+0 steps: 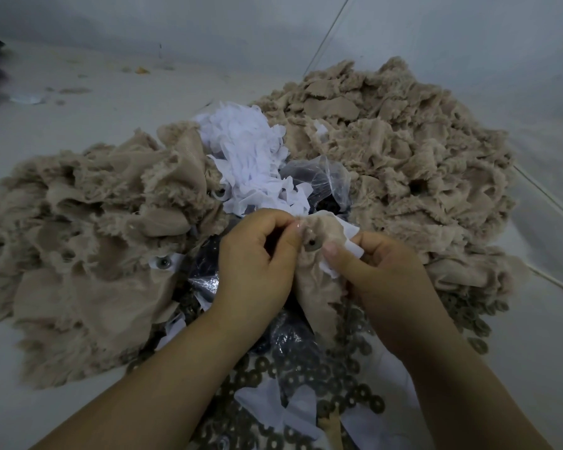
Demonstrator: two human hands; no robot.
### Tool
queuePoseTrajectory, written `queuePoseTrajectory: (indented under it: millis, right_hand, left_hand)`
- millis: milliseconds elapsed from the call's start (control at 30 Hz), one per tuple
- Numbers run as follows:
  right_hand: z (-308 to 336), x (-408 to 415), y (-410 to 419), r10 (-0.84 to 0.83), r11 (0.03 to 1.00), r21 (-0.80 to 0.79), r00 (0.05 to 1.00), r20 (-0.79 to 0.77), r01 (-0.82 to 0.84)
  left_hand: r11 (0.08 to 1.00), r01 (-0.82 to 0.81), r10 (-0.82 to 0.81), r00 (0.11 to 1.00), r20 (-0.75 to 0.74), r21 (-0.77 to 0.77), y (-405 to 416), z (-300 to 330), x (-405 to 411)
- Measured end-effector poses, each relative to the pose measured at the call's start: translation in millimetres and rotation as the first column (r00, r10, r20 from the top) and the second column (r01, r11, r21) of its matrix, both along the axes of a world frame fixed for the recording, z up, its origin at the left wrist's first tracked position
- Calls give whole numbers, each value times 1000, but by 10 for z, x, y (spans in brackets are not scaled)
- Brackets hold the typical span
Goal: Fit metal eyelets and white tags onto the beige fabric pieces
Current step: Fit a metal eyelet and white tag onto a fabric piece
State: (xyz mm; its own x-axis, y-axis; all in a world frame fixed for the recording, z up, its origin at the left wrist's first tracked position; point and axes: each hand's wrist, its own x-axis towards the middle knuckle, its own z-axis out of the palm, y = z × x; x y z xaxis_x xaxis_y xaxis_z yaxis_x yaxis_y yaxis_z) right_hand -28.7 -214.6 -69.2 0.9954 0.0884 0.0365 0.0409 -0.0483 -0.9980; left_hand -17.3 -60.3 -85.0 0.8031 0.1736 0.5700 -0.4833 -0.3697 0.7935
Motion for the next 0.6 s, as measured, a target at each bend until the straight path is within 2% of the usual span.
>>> queuePoseTrajectory:
  millis: [67,133,267,333,433,500,600]
  right_hand:
    - [10,0,2,-42,999,16,999,19,41]
    - [5,0,-3,-63,997,46,998,23,61]
    - [-17,0,6,-67,988,137,998,8,66]
    - [-40,11,-3,-70,986,151,998,3,68]
    - [-64,31,-11,-61,979,192,998,-22,64]
    - [-82,48,-33,-15,972,235,999,-43,25]
    - [-86,69,-60,87,973,217,994,-59,-72]
  left_hand:
    - [997,-24,17,995,102,72,18,49,-38]
    - [993,-13,-3,991,134,116,8,94,-113]
    - [975,73,-76,997,7,210,-106,72,-214]
    - [986,113,-103,991,-81,127,-145,59,-205]
    - [985,171,-168,977,-129,13,-147,52,-189]
    - [984,180,-180,976,-126,-7,-132,43,-176]
    - [970,220,-235,957,-171,-103,-88,57,-151]
